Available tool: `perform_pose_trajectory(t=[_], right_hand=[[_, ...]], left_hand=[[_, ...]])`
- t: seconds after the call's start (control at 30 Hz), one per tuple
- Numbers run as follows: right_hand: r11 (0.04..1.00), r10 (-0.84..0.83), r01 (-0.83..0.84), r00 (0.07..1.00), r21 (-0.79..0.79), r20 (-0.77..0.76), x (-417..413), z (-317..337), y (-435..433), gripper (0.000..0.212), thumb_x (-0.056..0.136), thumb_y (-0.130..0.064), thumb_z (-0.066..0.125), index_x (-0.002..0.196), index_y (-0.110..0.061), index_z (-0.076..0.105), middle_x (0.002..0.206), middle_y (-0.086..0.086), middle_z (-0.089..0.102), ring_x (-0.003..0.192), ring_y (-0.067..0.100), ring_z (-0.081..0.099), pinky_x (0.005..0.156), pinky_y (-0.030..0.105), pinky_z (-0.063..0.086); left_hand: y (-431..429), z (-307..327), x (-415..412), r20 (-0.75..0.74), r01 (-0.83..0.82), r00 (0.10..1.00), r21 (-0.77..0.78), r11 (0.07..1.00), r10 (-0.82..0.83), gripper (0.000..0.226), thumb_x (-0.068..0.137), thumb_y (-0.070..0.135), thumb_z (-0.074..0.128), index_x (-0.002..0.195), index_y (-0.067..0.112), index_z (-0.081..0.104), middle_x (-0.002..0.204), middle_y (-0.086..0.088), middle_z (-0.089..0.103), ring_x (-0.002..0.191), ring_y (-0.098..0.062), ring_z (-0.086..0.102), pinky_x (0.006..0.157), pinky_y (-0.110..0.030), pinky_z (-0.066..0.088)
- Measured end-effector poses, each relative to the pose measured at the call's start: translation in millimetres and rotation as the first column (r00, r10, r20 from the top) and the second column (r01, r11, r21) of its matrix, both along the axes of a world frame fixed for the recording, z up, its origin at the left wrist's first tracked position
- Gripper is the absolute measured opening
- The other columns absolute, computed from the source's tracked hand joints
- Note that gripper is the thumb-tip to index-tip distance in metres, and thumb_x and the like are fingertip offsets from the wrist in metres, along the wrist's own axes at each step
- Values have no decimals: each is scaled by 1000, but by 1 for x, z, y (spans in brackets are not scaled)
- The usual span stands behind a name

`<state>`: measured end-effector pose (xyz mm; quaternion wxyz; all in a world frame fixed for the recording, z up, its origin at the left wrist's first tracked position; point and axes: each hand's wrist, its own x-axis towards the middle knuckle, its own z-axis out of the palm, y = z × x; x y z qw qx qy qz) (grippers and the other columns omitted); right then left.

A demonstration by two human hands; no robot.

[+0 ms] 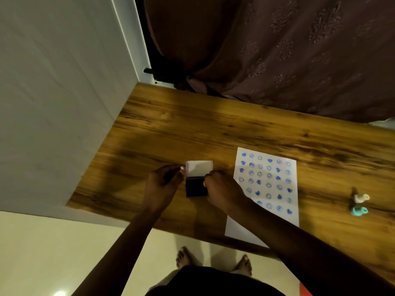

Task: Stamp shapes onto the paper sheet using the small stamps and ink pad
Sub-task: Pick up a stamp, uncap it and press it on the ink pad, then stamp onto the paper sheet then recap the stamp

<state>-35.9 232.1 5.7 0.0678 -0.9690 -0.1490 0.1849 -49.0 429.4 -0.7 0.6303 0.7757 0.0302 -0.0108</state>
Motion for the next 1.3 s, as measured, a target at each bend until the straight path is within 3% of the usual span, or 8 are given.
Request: perform_pose_trajectory(t=[0.17,0.33,0.47,0.67,0.77,0.93,1.1,1.3], right_hand=[[999,-34,34,999,23,-31,4,2,-2,44,97,-23,66,137,-10,54,140,15,59,130,31,58,109,41,48],[934,-214,219,976,283,-49,5,9,-16,28,98,-26,63,120,-9,67,125,13,69,114,28,67,95,35,57],[765,-373,383,919,518,-128,4,26,-38,21,90,-32,75,99,-14,78,98,1,78,92,14,72,71,19,53],[447,-516,613,772,651,-372,-21,46,-99,29,80,-47,82,96,-22,80,86,-4,79,81,11,75,74,26,60],[379,-537,645,737,664,-409,-43,43,-126,22,83,-39,82,96,-21,80,90,-4,79,87,15,75,75,28,63],[465,-642,655,713,595,-283,-81,24,-153,19,85,-37,80,90,-19,78,87,-5,78,83,11,73,76,29,60],[699,-643,587,766,409,-1,-110,5,-168,21,92,-40,70,86,-20,72,84,-7,74,76,8,66,70,22,48],[794,-580,540,811,280,81,-116,-11,-168,20,99,-35,56,89,-21,67,87,-2,72,73,11,61,64,18,40]], left_hand=[[-5,10,-2,0,20,1000,-20,1000,-21,22,96,24,70,99,45,76,102,18,80,92,-3,76,69,-15,58],[-12,9,-4,-32,26,999,-38,999,-27,13,96,25,71,106,31,78,105,13,80,96,-5,77,72,-23,62],[-23,4,-5,-67,16,998,-18,1000,-17,11,94,27,74,104,30,79,101,11,81,94,-8,78,79,-34,64],[-54,-1,-13,-113,96,988,-66,993,-103,20,93,19,74,102,38,75,106,11,78,101,-12,77,84,-30,64],[-72,-2,-17,-126,121,983,-95,988,-133,21,92,16,76,96,36,76,97,13,80,97,-10,77,87,-32,64],[-97,-2,-20,-161,166,970,-100,981,-181,29,89,12,78,92,40,75,107,5,79,109,-18,72,100,-48,57],[-111,-1,-23,-144,227,962,-43,973,-230,29,89,12,78,95,40,71,111,7,76,110,-9,71,103,-42,54],[-121,-5,-23,-162,251,956,15,968,-245,25,89,17,78,94,40,71,107,15,76,105,-5,72,100,-43,57]])
